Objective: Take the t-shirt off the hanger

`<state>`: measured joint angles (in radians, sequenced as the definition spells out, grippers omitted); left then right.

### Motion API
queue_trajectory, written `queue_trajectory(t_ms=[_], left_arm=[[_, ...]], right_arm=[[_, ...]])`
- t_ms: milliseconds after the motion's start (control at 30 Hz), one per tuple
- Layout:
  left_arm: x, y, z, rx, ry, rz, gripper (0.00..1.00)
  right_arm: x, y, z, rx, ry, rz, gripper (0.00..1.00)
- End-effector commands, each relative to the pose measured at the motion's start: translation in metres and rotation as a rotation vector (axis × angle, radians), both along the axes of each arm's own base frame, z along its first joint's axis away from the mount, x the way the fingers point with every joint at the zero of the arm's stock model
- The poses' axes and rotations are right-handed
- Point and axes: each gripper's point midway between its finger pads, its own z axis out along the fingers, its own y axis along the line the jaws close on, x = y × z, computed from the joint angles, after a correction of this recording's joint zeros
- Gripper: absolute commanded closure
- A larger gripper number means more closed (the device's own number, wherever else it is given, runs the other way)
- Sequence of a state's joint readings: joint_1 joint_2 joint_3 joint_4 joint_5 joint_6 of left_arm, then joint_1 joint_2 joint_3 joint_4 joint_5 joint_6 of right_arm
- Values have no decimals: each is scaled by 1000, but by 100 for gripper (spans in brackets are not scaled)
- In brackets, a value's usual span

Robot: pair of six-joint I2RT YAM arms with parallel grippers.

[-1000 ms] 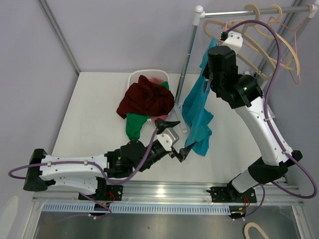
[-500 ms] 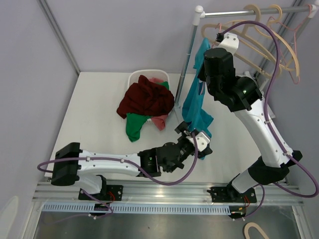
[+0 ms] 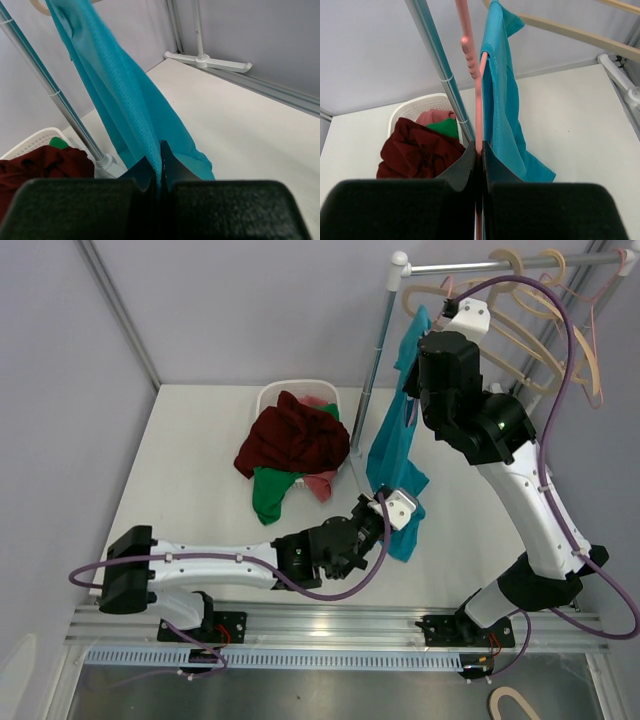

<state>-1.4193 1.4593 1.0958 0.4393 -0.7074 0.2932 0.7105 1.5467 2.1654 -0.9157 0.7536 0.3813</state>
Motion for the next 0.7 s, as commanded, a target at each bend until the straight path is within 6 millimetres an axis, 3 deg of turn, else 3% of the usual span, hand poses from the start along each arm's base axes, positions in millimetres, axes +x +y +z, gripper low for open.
queue_trajectory(t_ms=[0,200,233,300,333,433,500,600,633,667], left_arm=[[-13,10,25,-83,35,-46,99],[-50,11,20,-92,-9,-74,99],[-58,10,4,-72,-1,-84,99],[-65,11,0,-106,38,-99,99],[-73,9,-16,-122,94,-129,99],[-86,-3,-28,-145,157,-192,99],[-75,-7,-41,-114,141,-124,99],[-49,-8,-33,-132,121,-94,99],[-24,-2,-30,-163,147,-60,99],[-12,-1,-29,-171,162,-64,99]], right_arm=[[1,-19,38,49,-102,-59,100],[29,-26,35,34,-103,-88,100],[34,-31,35,32,-103,-101,100],[43,-32,34,21,-103,-109,100],[48,-35,33,22,-102,-110,100],[54,-34,33,21,-92,-102,100],[48,-28,31,25,-76,-76,100],[29,-18,27,31,-54,-32,100],[22,-14,26,48,-50,-14,100],[15,-10,24,59,-39,13,100]])
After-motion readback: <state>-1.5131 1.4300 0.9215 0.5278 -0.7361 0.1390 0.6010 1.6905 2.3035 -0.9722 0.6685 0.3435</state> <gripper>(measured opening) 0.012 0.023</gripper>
